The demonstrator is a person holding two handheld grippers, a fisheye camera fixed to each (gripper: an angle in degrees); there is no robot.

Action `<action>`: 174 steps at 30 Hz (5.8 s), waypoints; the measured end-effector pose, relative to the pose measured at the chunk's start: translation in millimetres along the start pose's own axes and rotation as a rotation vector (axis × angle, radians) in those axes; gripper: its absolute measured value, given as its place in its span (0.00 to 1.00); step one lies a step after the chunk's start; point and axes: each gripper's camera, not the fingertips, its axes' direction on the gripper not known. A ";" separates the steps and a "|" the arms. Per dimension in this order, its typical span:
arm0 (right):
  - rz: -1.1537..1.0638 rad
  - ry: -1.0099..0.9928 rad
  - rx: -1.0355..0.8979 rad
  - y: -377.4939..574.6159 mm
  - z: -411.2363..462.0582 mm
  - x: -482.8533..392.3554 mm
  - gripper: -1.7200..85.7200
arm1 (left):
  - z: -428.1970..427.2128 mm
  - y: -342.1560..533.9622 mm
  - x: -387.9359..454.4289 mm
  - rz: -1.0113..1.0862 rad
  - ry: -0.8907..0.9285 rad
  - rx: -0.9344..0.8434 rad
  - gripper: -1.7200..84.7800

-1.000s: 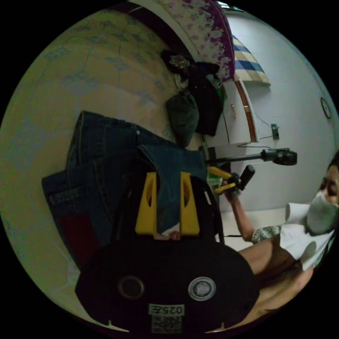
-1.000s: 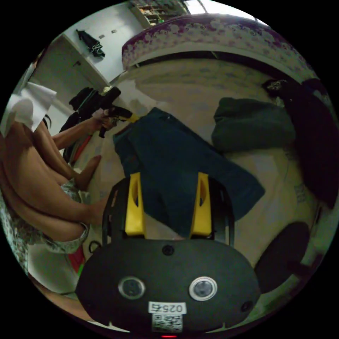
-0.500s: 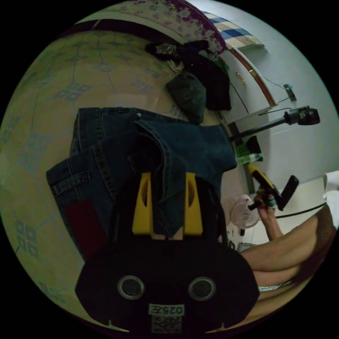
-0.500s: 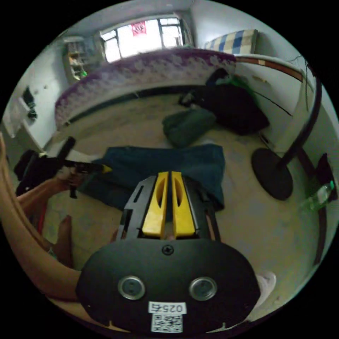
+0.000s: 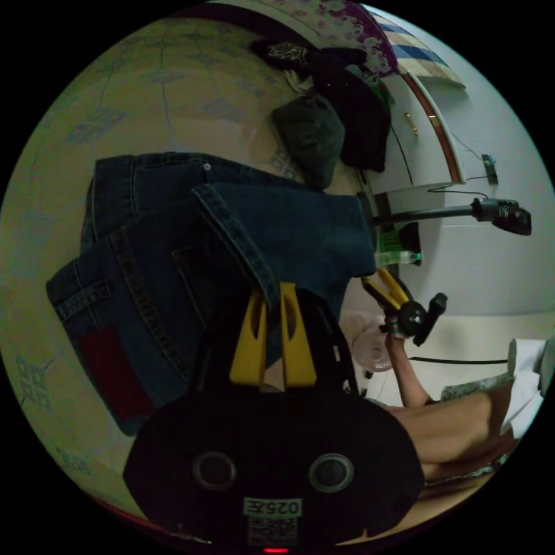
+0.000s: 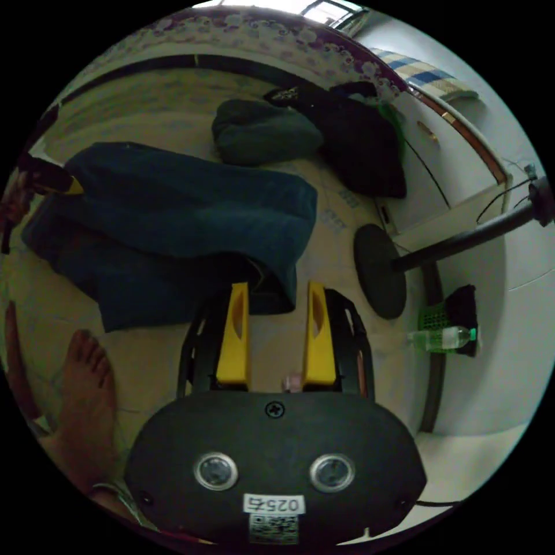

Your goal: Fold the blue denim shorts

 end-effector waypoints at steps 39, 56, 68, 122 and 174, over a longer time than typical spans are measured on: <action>-0.011 -1.100 0.000 -121.4 45.6 -30.4 0.20 | -191.3 140.2 2.7 -0.051 -0.080 0.355 0.15; -0.199 -0.526 -0.078 -166.5 22.1 -118.6 0.12 | -209.1 93.0 -36.9 0.062 -0.272 0.239 0.12; -0.174 -0.779 -0.086 -205.7 11.3 -127.9 0.18 | -227.4 84.0 -17.1 0.139 -0.301 0.274 0.02; 0.350 -0.991 -0.271 -247.9 210.9 333.9 0.22 | -217.6 48.9 189.0 0.463 0.180 0.216 0.17; -0.397 -1.335 -0.043 -426.3 60.1 88.8 0.16 | -252.8 223.4 117.3 -0.279 -0.021 0.536 0.09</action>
